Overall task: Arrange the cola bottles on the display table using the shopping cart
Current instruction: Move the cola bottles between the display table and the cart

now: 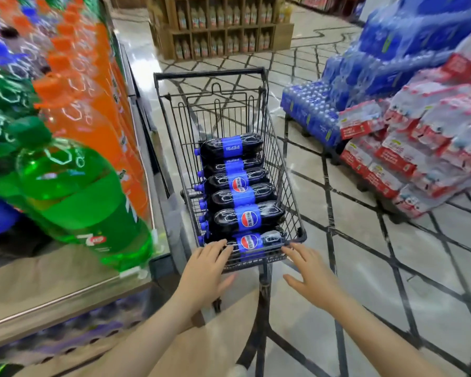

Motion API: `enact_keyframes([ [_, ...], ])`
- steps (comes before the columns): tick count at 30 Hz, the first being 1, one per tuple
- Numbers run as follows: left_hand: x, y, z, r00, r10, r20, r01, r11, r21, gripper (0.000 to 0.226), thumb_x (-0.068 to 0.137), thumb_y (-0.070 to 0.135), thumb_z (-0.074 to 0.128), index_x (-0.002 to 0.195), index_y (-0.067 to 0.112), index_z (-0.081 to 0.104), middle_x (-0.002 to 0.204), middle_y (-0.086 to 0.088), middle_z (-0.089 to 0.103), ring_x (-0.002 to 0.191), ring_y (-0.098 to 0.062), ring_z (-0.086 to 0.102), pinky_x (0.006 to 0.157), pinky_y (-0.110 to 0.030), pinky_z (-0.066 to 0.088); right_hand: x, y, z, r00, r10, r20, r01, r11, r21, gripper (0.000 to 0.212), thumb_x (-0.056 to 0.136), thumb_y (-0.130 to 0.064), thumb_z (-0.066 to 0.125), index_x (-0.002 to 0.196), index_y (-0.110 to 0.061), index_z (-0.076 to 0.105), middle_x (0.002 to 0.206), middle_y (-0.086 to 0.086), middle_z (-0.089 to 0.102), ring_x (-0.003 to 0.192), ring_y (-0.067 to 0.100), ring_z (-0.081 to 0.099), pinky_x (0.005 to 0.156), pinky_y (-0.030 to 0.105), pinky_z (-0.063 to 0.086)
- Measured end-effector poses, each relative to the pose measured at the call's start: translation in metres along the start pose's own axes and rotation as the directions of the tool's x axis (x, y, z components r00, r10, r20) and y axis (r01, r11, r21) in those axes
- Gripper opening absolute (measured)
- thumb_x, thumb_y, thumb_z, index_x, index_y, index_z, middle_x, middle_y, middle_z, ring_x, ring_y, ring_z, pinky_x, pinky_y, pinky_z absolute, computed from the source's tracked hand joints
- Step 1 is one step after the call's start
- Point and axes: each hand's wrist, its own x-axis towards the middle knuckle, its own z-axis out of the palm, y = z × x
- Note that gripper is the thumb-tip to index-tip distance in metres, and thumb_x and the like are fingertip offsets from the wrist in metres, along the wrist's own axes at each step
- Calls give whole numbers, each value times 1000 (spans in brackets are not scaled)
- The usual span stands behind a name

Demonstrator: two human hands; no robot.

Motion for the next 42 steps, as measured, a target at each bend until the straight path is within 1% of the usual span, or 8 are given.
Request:
enact_keyframes([
  [7,51,19,36,992,-123,31,123,992,3,59,88,53,44,126,13,63,128,-6,62,112,-25,61,88,-40,54,54,83,-20,999,-28,23,28,1000,14,56,89,-39,63,139,-21,46,139,-1,46,126,21,44,103,31,34],
  [9,72,33,49,989,-143,28,142,990,15,59,89,53,44,125,12,64,127,-6,62,112,-25,60,86,-39,54,69,109,-28,996,-68,55,67,998,13,58,90,-39,59,142,-23,40,144,-2,41,131,20,38,107,30,28],
  [14,148,78,79,963,-269,-13,270,962,47,58,88,52,44,120,10,65,121,-10,64,106,-28,62,80,-36,53,111,194,-52,977,-180,111,178,984,32,61,92,-39,58,145,-20,36,150,6,35,138,26,32,113,32,21],
  [19,224,127,95,937,-348,0,348,937,40,60,85,53,46,119,8,67,120,-13,65,104,-31,65,82,-40,56,142,270,-86,960,-237,148,230,971,60,62,94,-43,54,147,-25,29,152,-2,28,140,20,27,114,35,25],
  [25,284,151,105,904,-426,39,426,905,0,59,85,53,47,122,10,66,124,-8,64,108,-28,64,84,-40,55,180,338,-107,965,-220,144,204,972,119,64,93,-45,54,148,-30,26,156,-5,23,142,17,23,116,35,24],
  [33,349,126,122,859,-509,53,508,861,30,65,93,58,36,126,9,62,128,-10,61,112,-29,61,87,-45,55,265,373,-117,953,-247,176,230,966,114,65,92,-45,54,149,-28,27,152,-3,29,137,21,30,112,34,29],
  [37,389,91,135,835,-549,30,549,836,8,62,89,53,43,126,8,62,127,-12,62,112,-31,61,87,-44,54,324,374,-119,934,-305,187,289,951,108,65,91,-45,56,148,-26,31,148,-2,36,134,21,36,110,33,32],
  [42,430,43,142,775,-631,-10,631,775,-8,61,91,55,41,123,8,63,125,-11,63,109,-30,62,85,-43,55,398,362,-125,918,-306,251,282,951,128,65,92,-44,55,149,-28,27,152,-6,29,137,15,30,112,28,26],
])
